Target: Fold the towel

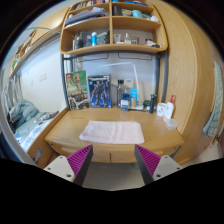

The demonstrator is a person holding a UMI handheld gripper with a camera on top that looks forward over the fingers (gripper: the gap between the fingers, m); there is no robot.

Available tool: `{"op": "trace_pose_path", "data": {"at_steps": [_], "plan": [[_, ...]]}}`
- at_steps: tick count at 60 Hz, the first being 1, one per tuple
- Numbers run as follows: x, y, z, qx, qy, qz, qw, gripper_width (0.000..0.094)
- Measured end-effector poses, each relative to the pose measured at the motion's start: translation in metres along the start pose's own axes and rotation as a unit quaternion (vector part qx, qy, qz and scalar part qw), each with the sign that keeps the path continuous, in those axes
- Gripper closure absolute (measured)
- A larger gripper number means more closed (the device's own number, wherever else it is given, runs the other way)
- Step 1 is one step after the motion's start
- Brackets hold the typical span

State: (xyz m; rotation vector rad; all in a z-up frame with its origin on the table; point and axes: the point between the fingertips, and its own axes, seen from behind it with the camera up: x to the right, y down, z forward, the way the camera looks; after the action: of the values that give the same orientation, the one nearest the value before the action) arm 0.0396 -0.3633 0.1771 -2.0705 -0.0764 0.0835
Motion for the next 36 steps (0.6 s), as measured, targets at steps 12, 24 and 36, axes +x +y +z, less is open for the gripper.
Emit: {"op": "trace_pose_path", "data": {"at_steps": [12, 24, 36], "plan": [[-0.054, 0.037, 0.063, -0.048, -0.016, -0.012, 0.999, 0.0081], [-0.123, 0.041, 0.161, -0.087, -0.041, -0.019, 0.995, 0.0079], [-0.161, 0.018, 0.260, -0.111, -0.031, -0.025, 0.993, 0.0093]]}}
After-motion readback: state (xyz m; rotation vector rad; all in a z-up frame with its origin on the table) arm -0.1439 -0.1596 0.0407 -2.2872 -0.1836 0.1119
